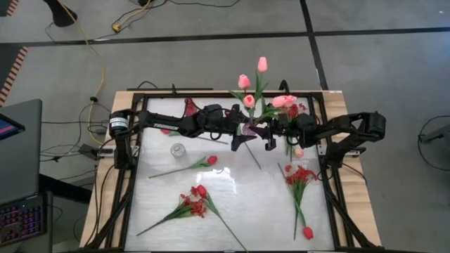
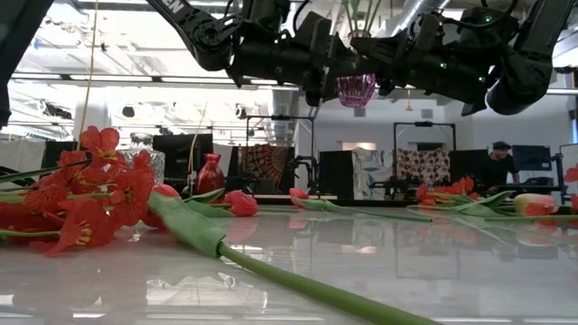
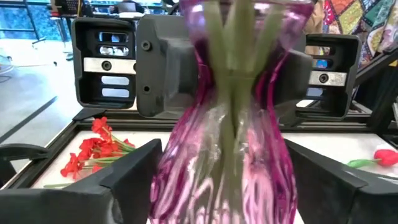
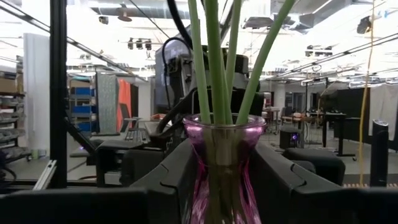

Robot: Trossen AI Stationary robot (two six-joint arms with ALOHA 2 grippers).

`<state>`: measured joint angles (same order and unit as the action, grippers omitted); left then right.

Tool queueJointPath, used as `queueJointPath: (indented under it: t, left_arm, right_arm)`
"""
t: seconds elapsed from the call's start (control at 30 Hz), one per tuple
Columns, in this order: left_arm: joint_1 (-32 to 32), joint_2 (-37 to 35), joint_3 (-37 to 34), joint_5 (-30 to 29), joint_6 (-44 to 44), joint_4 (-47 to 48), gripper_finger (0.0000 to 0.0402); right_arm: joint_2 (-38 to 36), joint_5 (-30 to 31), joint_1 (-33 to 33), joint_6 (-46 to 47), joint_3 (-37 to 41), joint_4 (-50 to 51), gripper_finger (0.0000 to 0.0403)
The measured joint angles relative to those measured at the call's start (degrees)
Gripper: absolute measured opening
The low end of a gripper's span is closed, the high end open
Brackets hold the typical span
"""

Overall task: Sort flowers into vase by color
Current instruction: Adjust the purple vase

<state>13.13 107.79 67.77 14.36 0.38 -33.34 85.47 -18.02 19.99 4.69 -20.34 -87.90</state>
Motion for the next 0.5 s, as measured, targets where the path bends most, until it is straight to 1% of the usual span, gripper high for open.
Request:
queueJointPath:
  t: [0.1, 0.17, 0.33, 0.5]
  left_arm:
    - [0.02, -0.02, 0.0, 0.1, 0.03, 0.02, 0.0269]
    - [0.02, -0.03, -0.01, 0.27, 0.41, 0.2, 0.026]
    - [0.02, -0.04, -0.02, 0.39, 1.07, 0.63, 0.026]
    - [0.02, -0.04, -0.04, 0.51, 0.87, 0.8, 0.0259]
  right_arm:
    - [0.0, -0.06, 0.02, 0.0, 0.0, 0.0, 0.0152]
    - [0.0, -0.04, 0.02, -0.1, 0.0, 0.04, 0.0152]
    - [0.0, -0.04, 0.02, -1.46, -0.02, 1.09, 0.0153]
    - [-0.04, 0.25, 0.04, -1.81, -0.07, 2.24, 0.0175]
